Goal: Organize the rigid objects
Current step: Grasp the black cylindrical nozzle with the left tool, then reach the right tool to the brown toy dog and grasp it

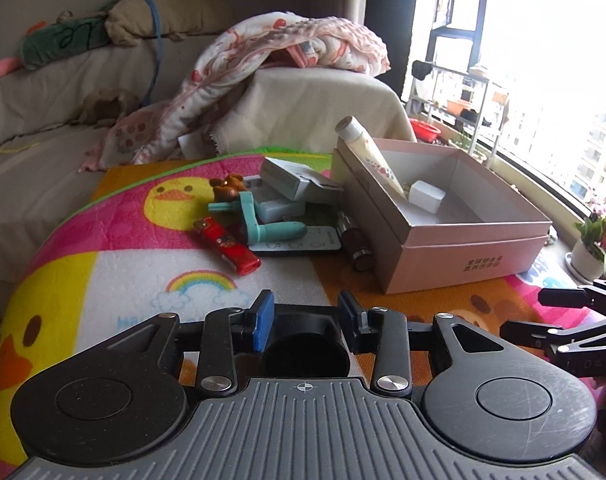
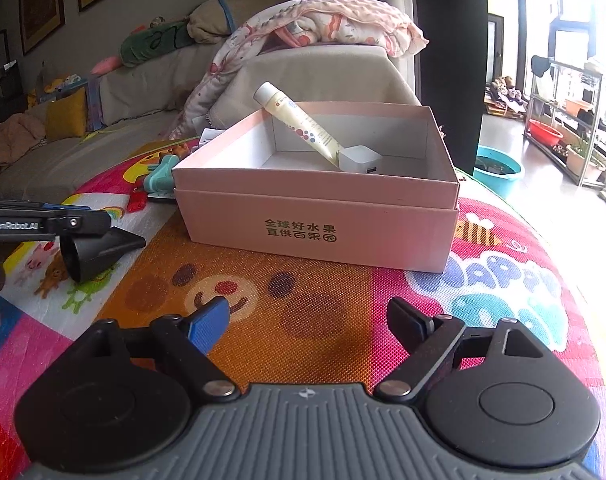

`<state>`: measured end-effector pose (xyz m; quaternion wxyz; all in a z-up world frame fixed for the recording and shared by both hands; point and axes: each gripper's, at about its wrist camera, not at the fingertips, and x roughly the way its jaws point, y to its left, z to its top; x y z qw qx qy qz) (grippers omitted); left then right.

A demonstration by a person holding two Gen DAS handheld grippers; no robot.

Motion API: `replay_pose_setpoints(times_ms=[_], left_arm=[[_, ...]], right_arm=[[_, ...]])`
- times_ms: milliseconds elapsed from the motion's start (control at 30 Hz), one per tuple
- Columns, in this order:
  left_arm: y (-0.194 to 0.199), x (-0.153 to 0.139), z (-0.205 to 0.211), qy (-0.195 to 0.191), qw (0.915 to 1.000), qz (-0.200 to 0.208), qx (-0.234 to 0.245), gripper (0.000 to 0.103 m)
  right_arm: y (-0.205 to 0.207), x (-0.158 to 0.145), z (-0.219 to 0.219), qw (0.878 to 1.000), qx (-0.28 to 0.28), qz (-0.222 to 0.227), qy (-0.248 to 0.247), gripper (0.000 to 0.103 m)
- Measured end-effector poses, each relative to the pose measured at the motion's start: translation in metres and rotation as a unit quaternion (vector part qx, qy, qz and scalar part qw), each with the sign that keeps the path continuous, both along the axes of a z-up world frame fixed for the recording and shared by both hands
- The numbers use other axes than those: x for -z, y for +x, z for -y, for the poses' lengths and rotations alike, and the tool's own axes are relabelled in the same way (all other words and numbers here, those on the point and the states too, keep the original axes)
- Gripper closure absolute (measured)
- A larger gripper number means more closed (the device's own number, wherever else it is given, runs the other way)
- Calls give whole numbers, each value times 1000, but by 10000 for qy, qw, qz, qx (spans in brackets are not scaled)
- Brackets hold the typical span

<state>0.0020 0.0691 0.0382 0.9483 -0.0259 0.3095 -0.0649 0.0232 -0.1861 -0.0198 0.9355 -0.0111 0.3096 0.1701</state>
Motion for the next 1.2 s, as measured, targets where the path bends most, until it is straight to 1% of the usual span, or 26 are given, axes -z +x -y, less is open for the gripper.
replay_pose_setpoints(times_ms=[67,133,200,333,500,600,700,767,833,900,967,1000,1033,1100,1133,1200], left_arm=[[-3,1,4,85,9999,-39,53,63],[-5,5,11,409,9991,34,124,61],[-4,9,17,603,9980,28,169,57],[2,20,21,671,9974,-159,219,47],[11,34,17,465,9982,-352,142,45],[12,36,14,370,9988,-253,195,46],[13,36,8,123,9995,-213,215,46],[11,35,0,-175,9995,-202,137,46],[8,33,-9,-447,9988,-124,123,47],[4,31,-17,-495,9987,63,75,47],[0,29,-27,-464,9985,272,-40,47],[-2,29,-32,-521,9981,329,-93,47],[-3,30,-38,-667,9970,359,-128,47],[-5,32,-48,-1023,9938,411,-128,47],[-7,32,-51,-1126,9925,449,-144,47],[-9,32,-53,-1230,9908,541,-167,47]], right_arm=[[0,0,0,10000,-2,-15,6,17],[1,0,-1,10000,12,-35,-5,17],[1,1,0,10000,33,-39,-7,17],[2,1,1,10000,78,-44,8,17],[3,1,1,9999,82,-82,11,17],[2,1,1,10000,77,-59,15,17],[1,1,0,10000,48,-20,-18,17],[-2,-1,-4,9999,48,68,-143,17],[-5,-9,-13,9992,-53,265,-306,17],[-3,-30,-28,9973,-390,449,-431,17],[11,-62,-47,9949,-733,580,-371,17],[22,-77,-58,9939,-906,539,-318,17],[39,-93,-71,9930,-1077,417,-265,17],[81,-116,-104,9912,-1301,-7,-233,17],[105,-122,-122,9904,-1338,-248,-246,17],[151,-123,-159,9884,-1334,-625,-370,17]])
